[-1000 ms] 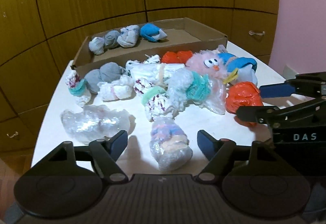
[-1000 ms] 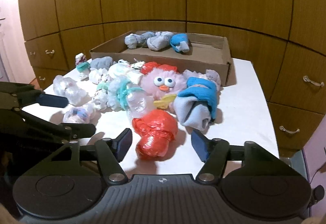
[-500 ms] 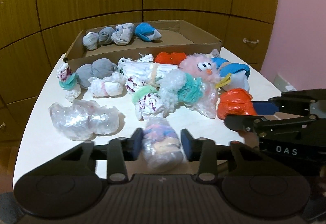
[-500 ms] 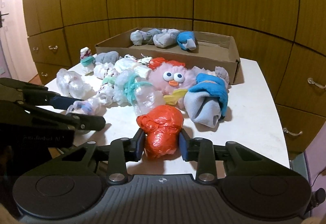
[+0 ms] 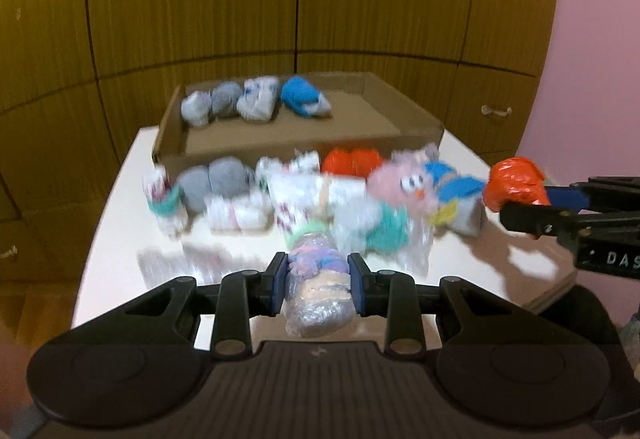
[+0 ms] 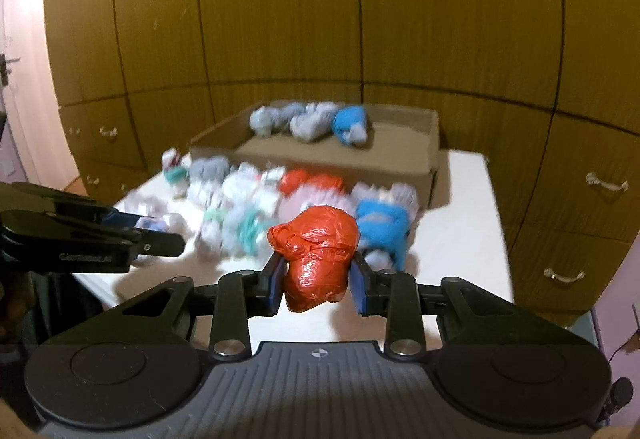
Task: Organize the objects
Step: 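Grasp red plastic bundle with right tool while left tool grasps clear plastic bundle, then carry both bundles into the box and open both tools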
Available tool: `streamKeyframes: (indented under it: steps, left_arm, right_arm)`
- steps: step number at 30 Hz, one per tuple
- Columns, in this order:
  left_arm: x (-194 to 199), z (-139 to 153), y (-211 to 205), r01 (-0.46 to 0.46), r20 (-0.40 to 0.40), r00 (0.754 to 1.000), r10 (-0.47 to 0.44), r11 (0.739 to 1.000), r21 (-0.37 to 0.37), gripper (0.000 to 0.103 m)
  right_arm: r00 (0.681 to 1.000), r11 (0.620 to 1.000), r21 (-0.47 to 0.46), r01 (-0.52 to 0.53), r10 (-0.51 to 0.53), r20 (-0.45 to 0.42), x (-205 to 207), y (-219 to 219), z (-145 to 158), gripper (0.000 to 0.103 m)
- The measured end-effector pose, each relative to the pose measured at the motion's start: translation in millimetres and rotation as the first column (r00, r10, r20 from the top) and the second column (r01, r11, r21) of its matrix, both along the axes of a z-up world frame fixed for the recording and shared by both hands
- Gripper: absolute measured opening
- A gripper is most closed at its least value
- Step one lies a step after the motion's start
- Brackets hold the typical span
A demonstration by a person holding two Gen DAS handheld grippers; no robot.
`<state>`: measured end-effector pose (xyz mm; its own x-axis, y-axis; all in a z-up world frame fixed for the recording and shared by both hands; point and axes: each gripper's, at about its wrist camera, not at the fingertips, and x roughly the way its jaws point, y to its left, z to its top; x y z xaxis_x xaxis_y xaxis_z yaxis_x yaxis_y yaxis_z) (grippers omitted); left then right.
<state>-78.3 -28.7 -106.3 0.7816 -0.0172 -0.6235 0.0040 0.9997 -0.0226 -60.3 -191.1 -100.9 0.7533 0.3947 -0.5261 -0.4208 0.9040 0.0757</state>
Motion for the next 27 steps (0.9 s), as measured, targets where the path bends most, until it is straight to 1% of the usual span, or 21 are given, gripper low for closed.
streamKeyframes:
  steps: [3, 7, 10, 12, 13, 15, 17, 20, 24, 27]
  left_arm:
    - [12, 19, 2, 0.024, 0.022, 0.999, -0.025, 1.0, 0.018, 0.029]
    - [42, 50, -3, 0.076, 0.048, 0.996, -0.079, 0.996, 0.049, 0.029]
    - [74, 73, -9, 0.116, 0.074, 0.99, -0.12, 0.992, 0.058, 0.029]
    - [102, 86, -15, 0.134, 0.089, 0.986, -0.141, 0.987, 0.088, 0.029]
    - [116, 90, -17, 0.144, 0.086, 0.985, -0.152, 0.986, 0.088, 0.029]
    - [148, 97, -19, 0.158, 0.065, 0.985, -0.161, 0.986, 0.052, 0.029]
    - [181, 97, -22, 0.159, 0.044, 0.986, -0.161, 0.986, 0.046, 0.029]
    - [224, 87, -26, 0.158, 0.012, 0.987, -0.158, 0.986, 0.052, 0.029]
    - [281, 58, -23, 0.142, -0.069, 0.987, -0.142, 0.99, -0.008, 0.029]
    - [311, 33, -22, 0.136, -0.118, 0.984, -0.134, 0.991, 0.012, 0.029]
  right_arm:
    - [1.0, 1.0, 0.01, 0.01, -0.01, 0.028, 9, -11, 15, 0.04]
    - [0.998, 1.0, 0.007, 0.008, -0.008, 0.063, 30, -25, 37, 0.04]
    - [0.996, 1.0, -0.004, -0.003, 0.003, 0.086, 55, -33, 55, 0.04]
    - [0.994, 1.0, -0.024, -0.013, 0.015, 0.109, 75, -35, 64, 0.04]
    - [0.993, 0.999, -0.032, -0.019, 0.023, 0.118, 87, -36, 68, 0.04]
    - [0.992, 0.999, -0.035, -0.036, 0.04, 0.121, 112, -36, 75, 0.04]
    - [0.991, 0.998, -0.043, -0.051, 0.056, 0.118, 140, -36, 78, 0.04]
    - [0.991, 0.996, -0.052, -0.074, 0.08, 0.108, 180, -34, 78, 0.04]
    - [0.993, 0.992, -0.078, -0.094, 0.1, 0.07, 231, -27, 63, 0.04]
    - [0.992, 0.988, -0.095, -0.12, 0.123, 0.031, 264, -20, 48, 0.04]
